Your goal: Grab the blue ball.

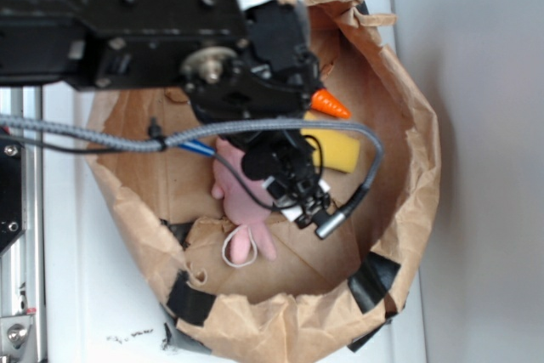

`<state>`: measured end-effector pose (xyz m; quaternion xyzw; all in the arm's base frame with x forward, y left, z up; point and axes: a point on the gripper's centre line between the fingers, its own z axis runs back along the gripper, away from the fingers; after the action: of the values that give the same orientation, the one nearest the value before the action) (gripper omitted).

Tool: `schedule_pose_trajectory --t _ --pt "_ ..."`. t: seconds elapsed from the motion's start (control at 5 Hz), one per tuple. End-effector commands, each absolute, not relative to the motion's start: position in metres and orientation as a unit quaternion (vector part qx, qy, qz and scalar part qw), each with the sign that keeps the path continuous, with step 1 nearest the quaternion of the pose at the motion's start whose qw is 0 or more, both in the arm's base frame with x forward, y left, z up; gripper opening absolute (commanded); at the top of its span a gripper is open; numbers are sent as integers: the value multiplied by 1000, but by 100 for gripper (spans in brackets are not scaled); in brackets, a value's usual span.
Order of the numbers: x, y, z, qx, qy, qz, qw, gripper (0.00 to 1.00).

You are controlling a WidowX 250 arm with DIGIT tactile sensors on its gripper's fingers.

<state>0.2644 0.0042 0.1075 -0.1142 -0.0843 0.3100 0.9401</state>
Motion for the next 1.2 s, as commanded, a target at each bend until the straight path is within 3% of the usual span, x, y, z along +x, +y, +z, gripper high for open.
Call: schedule_pose_trajectory --t 0.0,0.2,0.4,0.8,1.0 --pt "267 5 104 -109 -174 260 944 100" --pt "275 2 98 -112 -143 244 953 100" --pt "281 -4 87 -97 -137 240 956 100" --pt "294 -13 54 -50 -143 247 957 100" --pt "290 -16 47 -47 -151 244 957 100"
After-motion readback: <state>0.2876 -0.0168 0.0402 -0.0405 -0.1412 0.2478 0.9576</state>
